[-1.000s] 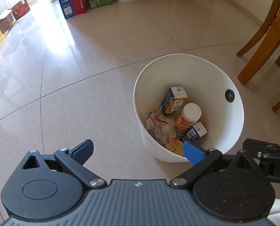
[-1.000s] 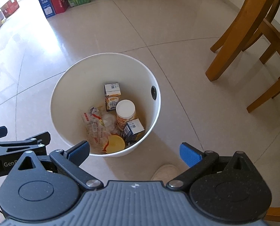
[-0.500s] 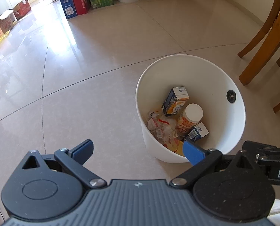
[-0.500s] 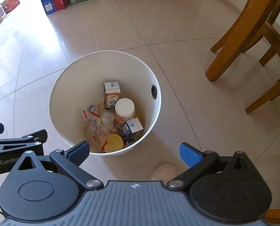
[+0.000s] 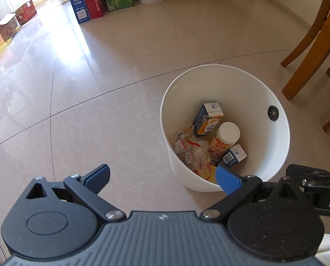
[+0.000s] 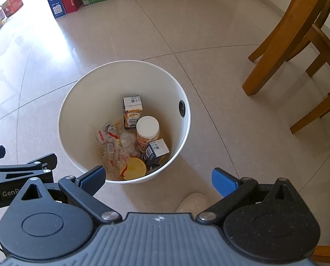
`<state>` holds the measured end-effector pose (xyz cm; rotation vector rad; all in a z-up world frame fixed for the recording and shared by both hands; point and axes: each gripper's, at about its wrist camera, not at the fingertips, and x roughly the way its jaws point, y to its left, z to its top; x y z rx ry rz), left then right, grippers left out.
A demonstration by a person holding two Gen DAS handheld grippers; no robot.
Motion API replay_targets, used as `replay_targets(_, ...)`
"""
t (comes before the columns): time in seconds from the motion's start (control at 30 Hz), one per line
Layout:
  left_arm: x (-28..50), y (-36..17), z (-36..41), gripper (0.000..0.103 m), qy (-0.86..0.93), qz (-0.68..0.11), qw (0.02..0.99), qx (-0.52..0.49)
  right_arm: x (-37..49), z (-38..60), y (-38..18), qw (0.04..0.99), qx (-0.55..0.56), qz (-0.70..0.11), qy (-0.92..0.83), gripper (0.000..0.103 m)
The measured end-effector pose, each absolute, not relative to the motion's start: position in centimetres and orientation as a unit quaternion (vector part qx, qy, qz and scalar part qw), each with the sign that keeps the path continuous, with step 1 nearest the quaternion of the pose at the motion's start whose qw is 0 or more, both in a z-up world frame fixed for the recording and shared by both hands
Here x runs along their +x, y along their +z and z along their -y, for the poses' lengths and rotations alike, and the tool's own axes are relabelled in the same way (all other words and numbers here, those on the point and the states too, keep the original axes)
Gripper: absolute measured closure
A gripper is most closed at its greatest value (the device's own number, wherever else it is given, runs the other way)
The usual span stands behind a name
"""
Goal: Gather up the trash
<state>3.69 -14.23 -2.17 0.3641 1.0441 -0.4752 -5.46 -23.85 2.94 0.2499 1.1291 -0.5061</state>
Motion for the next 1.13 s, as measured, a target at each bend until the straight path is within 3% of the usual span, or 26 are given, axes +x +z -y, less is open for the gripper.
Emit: replay_targets(1.13,3.91,-2.16,14.11,0.002,-0.226,-0.496,0.822,0.166,-5.34,23.78,3.09,0.808,0.12,-0.528,-0.232,0.0)
